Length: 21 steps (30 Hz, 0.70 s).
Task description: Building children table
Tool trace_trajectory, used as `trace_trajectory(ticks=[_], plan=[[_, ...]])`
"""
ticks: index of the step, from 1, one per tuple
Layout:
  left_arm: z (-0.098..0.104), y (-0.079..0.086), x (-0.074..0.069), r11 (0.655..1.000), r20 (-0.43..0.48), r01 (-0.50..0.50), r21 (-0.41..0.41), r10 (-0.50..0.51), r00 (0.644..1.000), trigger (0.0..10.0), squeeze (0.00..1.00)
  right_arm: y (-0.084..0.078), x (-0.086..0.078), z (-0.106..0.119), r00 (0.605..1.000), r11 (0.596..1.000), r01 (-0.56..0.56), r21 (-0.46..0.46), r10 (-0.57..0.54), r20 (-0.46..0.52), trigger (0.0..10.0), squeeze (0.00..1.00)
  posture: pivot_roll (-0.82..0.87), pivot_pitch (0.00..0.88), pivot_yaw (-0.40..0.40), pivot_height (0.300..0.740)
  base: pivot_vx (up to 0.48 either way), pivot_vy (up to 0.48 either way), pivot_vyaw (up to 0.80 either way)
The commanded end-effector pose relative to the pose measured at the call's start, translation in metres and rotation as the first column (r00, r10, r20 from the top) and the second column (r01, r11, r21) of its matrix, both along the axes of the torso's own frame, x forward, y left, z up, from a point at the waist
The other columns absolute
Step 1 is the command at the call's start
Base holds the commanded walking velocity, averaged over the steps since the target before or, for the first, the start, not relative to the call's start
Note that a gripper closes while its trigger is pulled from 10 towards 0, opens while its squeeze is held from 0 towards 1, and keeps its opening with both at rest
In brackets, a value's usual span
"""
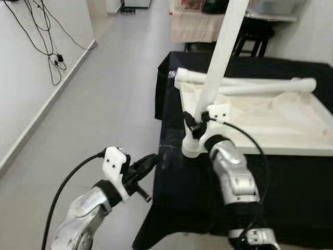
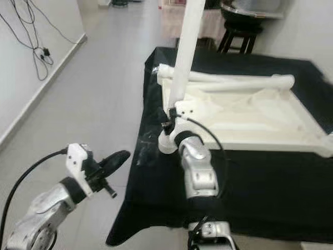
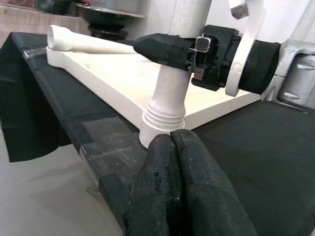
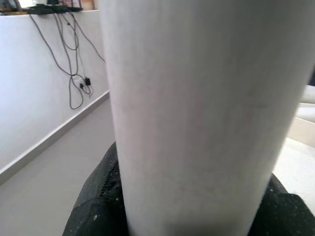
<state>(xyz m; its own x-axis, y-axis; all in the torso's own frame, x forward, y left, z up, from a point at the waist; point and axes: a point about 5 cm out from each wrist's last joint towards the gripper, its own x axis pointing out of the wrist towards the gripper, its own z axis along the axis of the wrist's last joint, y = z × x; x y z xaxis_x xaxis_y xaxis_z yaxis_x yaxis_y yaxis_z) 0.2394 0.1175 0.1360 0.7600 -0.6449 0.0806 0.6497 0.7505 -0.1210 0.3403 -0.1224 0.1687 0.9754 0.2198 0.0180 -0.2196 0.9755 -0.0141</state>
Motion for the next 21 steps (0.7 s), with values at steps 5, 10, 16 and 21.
trace_trajectory(ticks=[5,10,16,21], plan=[[-0.002,0.002,-0.001,1.000,-0.010,-0.013,0.000,0.013,1.000,10.0,0.00,-0.004,-0.001,-0.020,0.994,0.999,0.028,-0.042,-0.032,-0.100,10.0,1.00,0.03,0.096,-0.048,0.740,0.000,0.000,0.00],[-0.003,0.000,0.000,1.000,-0.013,-0.003,-0.001,0.003,1.000,10.0,0.00,-0.004,0.010,-0.002,0.989,0.991,-0.137,0.009,0.137,-0.048,10.0,1.00,0.04,0.090,-0.049,0.740,0.000,0.000,0.00],[-0.003,-0.001,0.000,1.000,-0.011,-0.007,-0.003,0.006,1.000,10.0,0.00,-0.012,0.020,0.024,0.934,0.933,-0.357,0.045,0.356,0.027,10.0,0.00,0.04,0.086,-0.054,0.740,0.000,0.000,0.00],[-0.004,-0.003,0.000,1.000,-0.011,-0.010,-0.005,0.010,1.000,10.0,0.00,-0.028,0.026,0.018,0.811,0.795,-0.585,-0.161,0.573,-0.121,10.0,0.00,0.04,0.079,-0.056,0.740,0.000,0.000,0.00]])
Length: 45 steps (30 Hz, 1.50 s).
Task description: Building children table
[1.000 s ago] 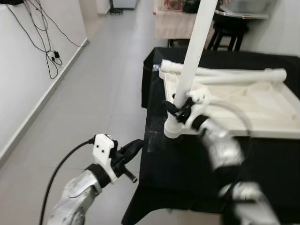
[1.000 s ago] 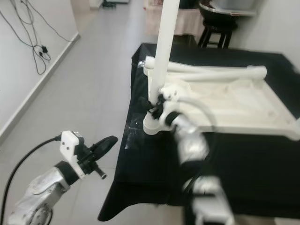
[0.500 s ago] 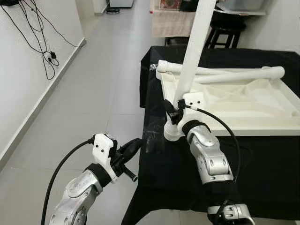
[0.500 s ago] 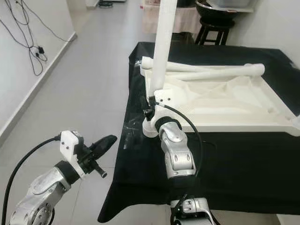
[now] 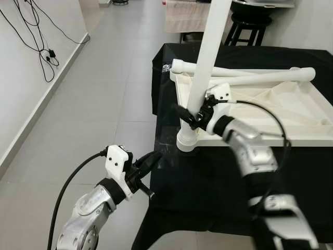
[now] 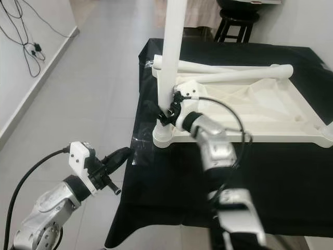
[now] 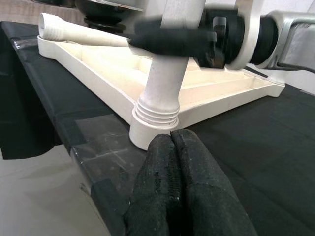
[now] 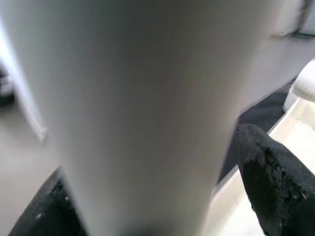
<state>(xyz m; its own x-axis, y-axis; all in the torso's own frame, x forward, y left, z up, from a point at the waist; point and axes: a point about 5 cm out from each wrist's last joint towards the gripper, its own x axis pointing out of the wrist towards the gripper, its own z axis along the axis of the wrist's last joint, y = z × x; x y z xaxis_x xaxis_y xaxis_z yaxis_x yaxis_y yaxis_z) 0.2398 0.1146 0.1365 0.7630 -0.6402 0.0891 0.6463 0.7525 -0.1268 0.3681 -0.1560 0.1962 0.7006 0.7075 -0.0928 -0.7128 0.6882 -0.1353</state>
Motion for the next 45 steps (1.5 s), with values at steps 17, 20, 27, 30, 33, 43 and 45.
trace_trajectory(ticks=[17,20,27,30,33,43,45], plan=[[-0.006,-0.003,-0.003,1.000,-0.020,0.001,0.004,-0.001,1.000,10.0,0.00,-0.015,0.019,0.003,0.991,0.993,-0.094,0.065,0.100,-0.088,0.0,0.00,0.05,0.070,-0.054,0.740,0.000,0.000,0.00],[-0.006,-0.003,-0.004,1.000,-0.021,0.004,0.004,-0.004,1.000,10.0,0.00,-0.018,0.017,-0.003,0.991,0.995,-0.081,0.064,0.087,-0.097,0.0,0.00,0.05,0.072,-0.051,0.740,0.000,0.000,0.00],[-0.006,0.000,-0.004,1.000,-0.020,0.002,0.004,-0.002,1.000,10.0,0.00,-0.027,0.013,-0.025,0.993,0.999,0.046,-0.001,-0.046,-0.111,0.0,0.00,0.02,0.079,-0.049,0.740,0.000,0.000,0.00],[-0.005,0.001,-0.004,1.000,-0.021,0.000,0.004,0.000,1.000,10.0,0.00,-0.026,0.010,-0.041,0.978,0.985,0.165,-0.056,-0.170,-0.118,0.0,0.00,0.03,0.078,-0.046,0.740,0.000,0.000,0.00],[-0.005,0.004,-0.003,1.000,-0.022,0.003,0.008,-0.003,1.000,10.0,0.00,0.007,-0.027,-0.074,0.855,0.867,0.498,-0.030,-0.496,-0.151,0.0,0.00,0.01,0.088,-0.026,0.740,0.000,0.000,0.00],[-0.004,0.005,-0.003,1.000,-0.026,-0.024,-0.010,0.024,0.999,10.0,0.00,0.040,-0.026,-0.063,0.882,0.886,0.463,-0.022,-0.463,-0.085,10.0,0.00,0.02,0.095,-0.040,0.740,0.000,0.000,0.00],[-0.004,0.006,-0.003,0.999,-0.025,-0.032,-0.014,0.032,0.999,10.0,0.00,0.042,-0.026,-0.059,0.883,0.887,0.462,-0.016,-0.461,-0.085,10.0,0.00,0.02,0.097,-0.042,0.740,0.000,0.000,0.00]])
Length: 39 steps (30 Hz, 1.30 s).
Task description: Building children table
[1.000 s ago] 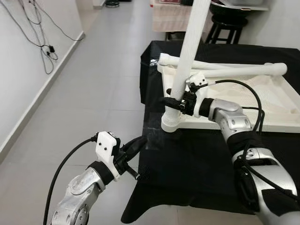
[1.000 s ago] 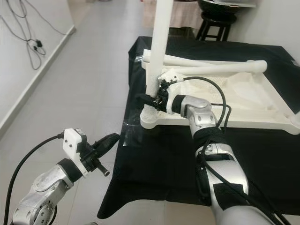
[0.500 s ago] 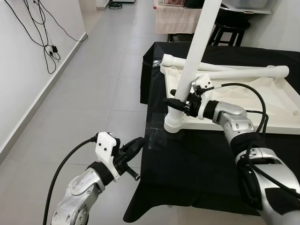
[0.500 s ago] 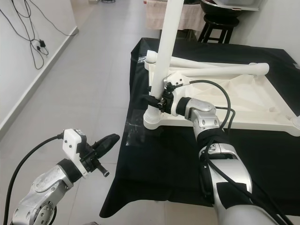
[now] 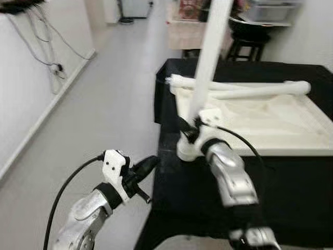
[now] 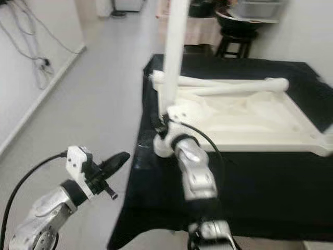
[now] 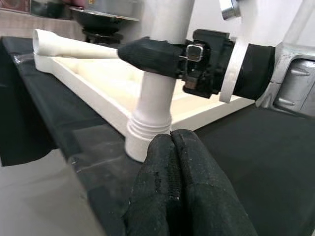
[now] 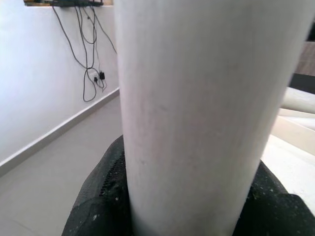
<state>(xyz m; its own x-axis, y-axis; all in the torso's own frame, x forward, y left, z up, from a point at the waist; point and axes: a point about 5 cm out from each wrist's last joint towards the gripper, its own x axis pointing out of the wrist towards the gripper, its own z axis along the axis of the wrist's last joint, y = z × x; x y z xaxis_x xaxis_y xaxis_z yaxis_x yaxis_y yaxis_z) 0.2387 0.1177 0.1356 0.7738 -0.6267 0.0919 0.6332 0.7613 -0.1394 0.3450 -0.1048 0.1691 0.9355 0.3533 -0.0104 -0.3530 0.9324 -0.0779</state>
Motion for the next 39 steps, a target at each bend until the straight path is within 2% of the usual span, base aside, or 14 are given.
trace_trajectory(ticks=[1,2,3,4,8,10,11,17,21,22,23,26,27,39], plan=[[-0.002,0.003,-0.002,1.000,-0.018,-0.019,-0.005,0.019,1.000,10.0,0.00,-0.009,-0.004,-0.029,0.989,0.997,0.040,-0.059,-0.048,-0.139,10.0,0.00,0.02,0.098,-0.042,0.740,0.000,0.000,0.00],[-0.002,0.003,-0.002,1.000,-0.017,-0.019,-0.005,0.019,1.000,10.0,0.00,-0.010,-0.002,-0.022,0.992,0.998,0.034,-0.052,-0.040,-0.117,10.0,0.72,0.02,0.102,-0.043,0.740,0.000,0.000,0.00],[-0.002,0.003,-0.002,1.000,-0.017,-0.019,-0.005,0.019,1.000,10.0,0.00,-0.010,-0.002,-0.022,0.992,0.998,0.034,-0.052,-0.040,-0.117,10.0,0.72,0.02,0.102,-0.043,0.740,0.000,0.000,0.00],[-0.001,0.002,-0.002,1.000,-0.017,-0.011,-0.005,0.011,1.000,10.0,0.00,-0.010,-0.001,-0.011,0.996,0.999,0.005,-0.035,-0.009,-0.092,10.0,1.00,0.02,0.103,-0.043,0.740,0.000,0.000,0.00],[-0.001,0.000,-0.001,1.000,-0.017,0.005,-0.003,-0.005,1.000,10.0,0.00,-0.008,0.004,0.009,0.994,0.994,-0.106,-0.026,0.106,-0.022,10.0,1.00,0.01,0.099,-0.043,0.740,0.000,0.000,0.00],[-0.001,-0.001,0.000,1.000,-0.017,0.014,-0.001,-0.015,1.000,10.0,0.00,-0.008,0.007,0.019,0.982,0.982,-0.185,-0.041,0.186,0.019,10.0,0.81,0.01,0.098,-0.043,0.740,0.000,0.000,0.00],[-0.001,-0.002,0.001,1.000,-0.019,0.023,-0.001,-0.023,1.000,10.0,0.00,-0.007,0.009,0.028,0.952,0.953,-0.301,-0.043,0.303,0.044,10.0,0.00,0.01,0.098,-0.044,0.740,0.000,0.000,0.00],[-0.002,-0.004,0.000,1.000,-0.019,0.021,-0.002,-0.021,1.000,10.0,0.00,-0.005,0.016,0.037,0.765,0.761,-0.640,-0.101,0.644,0.012,10.0,0.00,0.03,0.093,-0.058,0.740,0.000,0.000,0.00],[-0.002,-0.004,-0.001,1.000,-0.017,0.015,-0.001,-0.015,1.000,10.0,0.00,-0.006,0.022,0.037,0.728,0.723,-0.684,-0.096,0.684,-0.032,10.0,0.00,0.03,0.095,-0.061,0.740,0.000,0.000,0.00],[-0.002,-0.004,-0.001,1.000,-0.017,0.014,-0.001,-0.014,1.000,10.0,0.00,-0.006,0.025,0.038,0.724,0.720,-0.689,-0.084,0.688,-0.042,10.0,0.00,0.04,0.095,-0.064,0.740,0.000,0.000,0.00],[-0.002,-0.004,-0.002,1.000,-0.016,0.012,-0.001,-0.012,1.000,10.0,0.00,-0.007,0.028,0.040,0.717,0.715,-0.697,-0.056,0.694,-0.054,2.2,0.00,0.04,0.096,-0.064,0.740,0.000,0.000,0.00],[-0.002,-0.004,-0.002,1.000,-0.016,0.011,0.000,-0.011,1.000,10.0,0.00,-0.007,0.030,0.041,0.711,0.711,-0.703,-0.033,0.700,-0.062,2.2,0.00,0.04,0.096,-0.064,0.740,0.000,0.000,0.00],[-0.002,-0.004,-0.002,1.000,-0.016,0.010,0.000,-0.010,1.000,10.0,0.00,-0.009,0.032,0.043,0.713,0.714,-0.700,-0.007,0.698,-0.064,0.0,0.00,0.05,0.098,-0.064,0.740,0.000,0.000,0.00],[-0.001,-0.004,-0.002,1.000,-0.022,0.017,-0.002,-0.017,1.000,10.0,0.00,-0.034,0.031,0.027,0.803,0.802,-0.595,-0.048,0.591,-0.069,0.0,0.00,0.03,0.105,-0.056,0.740,0.000,0.000,0.00]])
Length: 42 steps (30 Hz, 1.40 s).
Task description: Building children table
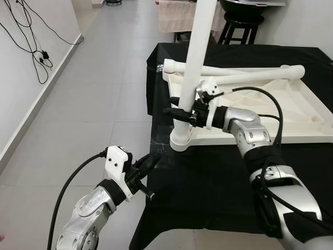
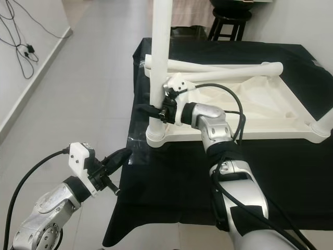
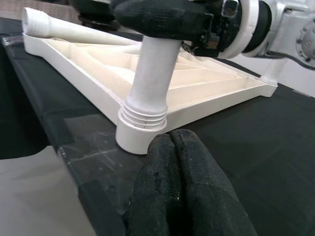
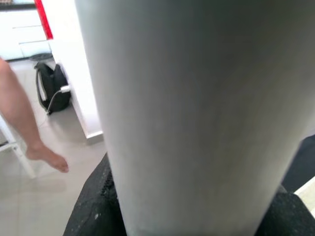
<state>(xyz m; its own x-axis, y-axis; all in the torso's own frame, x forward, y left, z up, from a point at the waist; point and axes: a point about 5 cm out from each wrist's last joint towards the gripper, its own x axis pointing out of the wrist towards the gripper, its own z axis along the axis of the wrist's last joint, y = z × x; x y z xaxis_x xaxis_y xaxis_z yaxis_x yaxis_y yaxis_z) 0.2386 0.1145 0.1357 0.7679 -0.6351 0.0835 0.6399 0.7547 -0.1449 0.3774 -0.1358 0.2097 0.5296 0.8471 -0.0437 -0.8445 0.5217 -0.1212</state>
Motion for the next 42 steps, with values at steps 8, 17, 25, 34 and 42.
trace_trajectory(ticks=[8,17,25,34,42], plan=[[-0.003,0.004,-0.001,1.000,-0.019,0.013,0.007,-0.013,1.000,10.0,0.00,0.017,-0.041,-0.071,0.762,0.772,0.635,-0.018,-0.630,-0.150,0.0,0.00,0.02,0.103,-0.031,0.740,0.000,0.000,0.00],[-0.005,0.004,-0.001,1.000,-0.026,0.021,0.017,-0.021,0.999,10.0,0.00,0.033,-0.035,-0.066,0.799,0.802,0.596,-0.024,-0.596,-0.080,0.0,0.00,0.02,0.093,-0.049,0.740,0.000,0.000,0.00],[-0.005,0.003,-0.001,1.000,-0.026,0.008,0.014,-0.007,1.000,10.0,0.00,0.045,-0.022,-0.030,0.933,0.927,0.360,0.107,-0.356,-0.056,10.0,0.73,0.03,0.083,-0.043,0.740,0.000,0.000,0.00],[-0.004,0.002,0.000,1.000,-0.023,0.007,0.012,-0.006,1.000,10.0,0.00,0.039,-0.020,-0.004,0.998,0.998,-0.043,0.041,0.041,0.041,10.0,0.00,0.03,0.088,-0.043,0.740,0.000,0.000,0.00],[-0.004,0.002,0.000,1.000,-0.020,0.000,0.012,0.000,1.000,10.0,0.00,0.033,-0.011,-0.001,0.980,0.980,-0.197,0.004,0.197,-0.029,10.0,0.00,0.04,0.087,-0.047,0.740,0.000,0.000,0.00]])
